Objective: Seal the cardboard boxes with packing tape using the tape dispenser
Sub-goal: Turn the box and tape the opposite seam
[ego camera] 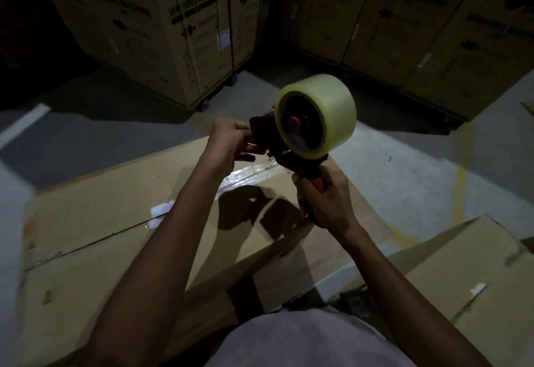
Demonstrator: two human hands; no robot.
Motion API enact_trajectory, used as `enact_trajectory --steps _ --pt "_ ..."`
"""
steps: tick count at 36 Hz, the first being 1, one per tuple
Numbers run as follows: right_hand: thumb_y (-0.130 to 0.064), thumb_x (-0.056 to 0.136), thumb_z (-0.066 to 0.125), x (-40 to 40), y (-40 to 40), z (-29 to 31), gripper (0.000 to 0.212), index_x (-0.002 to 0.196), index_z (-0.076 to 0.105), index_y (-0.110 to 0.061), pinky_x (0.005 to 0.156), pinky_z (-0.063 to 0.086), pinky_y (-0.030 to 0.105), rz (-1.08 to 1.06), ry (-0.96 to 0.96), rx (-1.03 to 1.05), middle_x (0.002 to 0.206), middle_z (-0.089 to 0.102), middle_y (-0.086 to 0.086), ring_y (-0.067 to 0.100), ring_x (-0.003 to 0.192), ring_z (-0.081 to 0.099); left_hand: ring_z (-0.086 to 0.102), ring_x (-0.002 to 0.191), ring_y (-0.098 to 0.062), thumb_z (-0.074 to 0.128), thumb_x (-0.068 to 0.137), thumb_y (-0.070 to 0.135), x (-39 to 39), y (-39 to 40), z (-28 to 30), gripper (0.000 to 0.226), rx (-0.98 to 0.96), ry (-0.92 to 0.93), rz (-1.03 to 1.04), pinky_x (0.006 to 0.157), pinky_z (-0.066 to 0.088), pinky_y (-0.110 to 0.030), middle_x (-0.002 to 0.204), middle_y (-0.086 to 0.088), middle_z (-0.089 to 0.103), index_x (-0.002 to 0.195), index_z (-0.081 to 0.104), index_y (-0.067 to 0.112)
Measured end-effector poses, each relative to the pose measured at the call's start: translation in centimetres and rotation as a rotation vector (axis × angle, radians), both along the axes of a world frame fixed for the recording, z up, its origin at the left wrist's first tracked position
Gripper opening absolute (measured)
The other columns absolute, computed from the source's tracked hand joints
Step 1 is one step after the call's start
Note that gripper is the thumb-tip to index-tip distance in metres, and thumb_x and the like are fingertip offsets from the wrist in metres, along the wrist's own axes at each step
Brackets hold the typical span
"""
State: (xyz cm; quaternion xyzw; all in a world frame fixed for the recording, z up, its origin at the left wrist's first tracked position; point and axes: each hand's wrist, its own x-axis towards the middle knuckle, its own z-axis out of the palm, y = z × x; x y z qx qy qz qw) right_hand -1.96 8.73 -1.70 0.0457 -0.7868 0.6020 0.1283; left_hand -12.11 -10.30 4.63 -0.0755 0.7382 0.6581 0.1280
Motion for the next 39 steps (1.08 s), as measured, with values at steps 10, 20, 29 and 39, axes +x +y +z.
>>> enact_trajectory --steps 10,20,29,39 --pt "-0.038 0.094 0.064 -0.9 0.8 0.9 0.042 0.082 0.064 0.002 0.047 0.051 0.05 -0.053 -0.087 -0.051 0.061 0.064 0.016 0.035 0.048 0.062 0.066 0.054 -0.013 0.056 0.098 0.0 -1.4 0.8 0.6 0.021 -0.191 0.127 -0.05 0.048 0.042 -0.022 0.068 -0.005 0.073 0.089 0.075 0.002" --pt "-0.032 0.101 0.067 -2.5 1.7 2.2 0.039 0.093 0.061 0.006 0.045 0.048 0.035 -0.016 -0.298 -0.196 0.065 0.064 0.01 0.028 0.05 0.059 0.069 0.067 -0.014 0.066 0.096 0.013 -4.8 1.5 -0.1 0.021 -0.375 0.178 -0.065 0.056 0.041 -0.027 0.077 -0.006 0.075 0.076 0.074 0.015" --pt "-0.033 0.1 0.065 -3.6 2.4 2.9 0.028 0.09 0.063 -0.007 0.046 0.046 0.032 -0.045 -0.402 -0.179 0.064 0.061 0.007 0.024 0.049 0.058 0.063 0.062 -0.014 0.073 0.092 0.018 -7.9 1.8 -1.3 0.017 -0.376 0.16 -0.067 0.047 0.039 -0.018 0.081 -0.013 0.073 0.088 0.075 0.001" --pt "-0.039 0.099 0.064 -3.4 2.3 1.6 0.029 0.089 0.065 -0.012 0.048 0.049 0.031 -0.09 -0.502 -0.188 0.065 0.062 0.005 0.02 0.052 0.059 0.07 0.077 -0.015 0.076 0.09 0.028 -9.7 1.8 -3.3 0.018 -0.528 0.288 -0.203 0.07 0.056 -0.037 0.087 -0.005 0.076 0.087 0.078 0.01"
